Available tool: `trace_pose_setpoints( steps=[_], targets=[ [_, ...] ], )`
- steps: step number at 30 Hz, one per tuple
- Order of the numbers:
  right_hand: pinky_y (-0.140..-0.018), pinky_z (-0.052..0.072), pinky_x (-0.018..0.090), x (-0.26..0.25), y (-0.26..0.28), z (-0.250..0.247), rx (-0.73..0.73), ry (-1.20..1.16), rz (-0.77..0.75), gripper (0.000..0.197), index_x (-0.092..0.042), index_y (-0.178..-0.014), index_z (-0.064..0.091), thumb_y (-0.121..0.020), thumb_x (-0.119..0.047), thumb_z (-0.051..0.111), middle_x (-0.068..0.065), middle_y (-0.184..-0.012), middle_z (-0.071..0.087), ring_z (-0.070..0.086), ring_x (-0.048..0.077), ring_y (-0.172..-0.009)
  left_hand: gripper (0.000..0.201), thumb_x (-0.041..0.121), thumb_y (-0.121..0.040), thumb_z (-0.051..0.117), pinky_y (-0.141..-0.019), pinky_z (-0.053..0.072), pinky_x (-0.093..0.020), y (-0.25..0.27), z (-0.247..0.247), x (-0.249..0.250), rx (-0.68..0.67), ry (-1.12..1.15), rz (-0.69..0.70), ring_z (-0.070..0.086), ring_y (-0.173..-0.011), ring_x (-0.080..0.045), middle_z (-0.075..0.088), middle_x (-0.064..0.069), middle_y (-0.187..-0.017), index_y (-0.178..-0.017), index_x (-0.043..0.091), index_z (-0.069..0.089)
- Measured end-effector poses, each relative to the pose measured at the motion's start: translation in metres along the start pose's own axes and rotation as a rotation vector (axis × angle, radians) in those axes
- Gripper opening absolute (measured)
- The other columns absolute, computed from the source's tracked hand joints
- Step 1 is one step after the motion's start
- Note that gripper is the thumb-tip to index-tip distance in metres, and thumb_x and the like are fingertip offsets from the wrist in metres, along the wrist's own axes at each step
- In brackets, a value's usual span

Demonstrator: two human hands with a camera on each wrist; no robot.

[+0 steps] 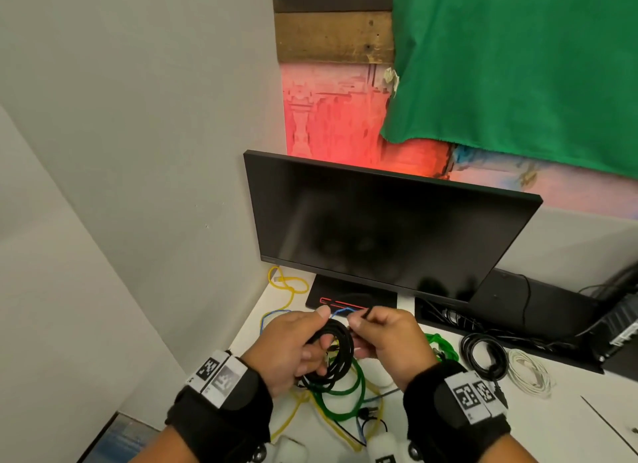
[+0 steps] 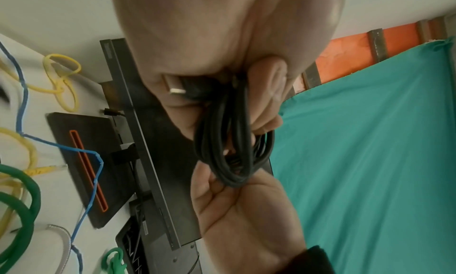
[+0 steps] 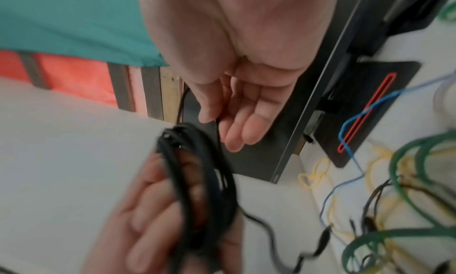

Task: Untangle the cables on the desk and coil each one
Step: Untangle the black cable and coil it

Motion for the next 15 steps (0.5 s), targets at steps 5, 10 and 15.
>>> trace_pose_setpoints(
  steps=[5, 10, 15],
  targets=[
    [-0.072, 0.056, 0.035, -0.007, 0.007, 0.028, -0.164, -0.227, 0.065, 0.025, 0.001, -0.094, 0.071, -0.101, -0.015, 0.053, 0.019, -0.086, 0.069, 0.065, 0.027, -0.078, 0.049, 0.037, -0.097, 0.047, -0.05, 0.044, -0.027, -0.001, 0.0, -0.004, 0.001, -0.007, -0.029, 0.023, -0.033, -0.01, 0.032, 0.003, -0.042, -0.057, 0.016, 0.067],
    [-0.083, 0.051, 0.046, -0.002, 0.011, 0.034, -0.176, -0.307, 0.1, 0.025, 0.0, -0.099, 0.069, -0.102, -0.014, 0.048, 0.019, -0.091, 0.065, 0.061, 0.028, -0.085, 0.047, 0.041, -0.093, 0.05, -0.048, 0.042, -0.027, -0.002, -0.013, 0.0, 0.051, 0.007, -0.008, 0.022, -0.032, -0.012, 0.028, 0.001, -0.041, -0.058, 0.011, 0.059],
    [-0.086, 0.053, 0.055, 0.0, 0.008, 0.04, -0.173, -0.374, 0.11, 0.026, 0.004, -0.107, 0.066, -0.103, -0.012, 0.046, 0.026, -0.095, 0.067, 0.064, 0.037, -0.087, 0.051, 0.038, -0.1, 0.043, -0.048, 0.046, -0.026, -0.008, -0.023, 0.006, 0.194, -0.213, 0.136, 0.04, -0.038, -0.016, 0.039, 0.0, -0.045, -0.054, 0.023, 0.058]
  ],
)
Point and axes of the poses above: each hand's wrist, its own y-axis away from the middle knuckle, its own z-axis out of the palm, x = y × z, the point moved 9 cm from there along -y, towards the middle knuckle
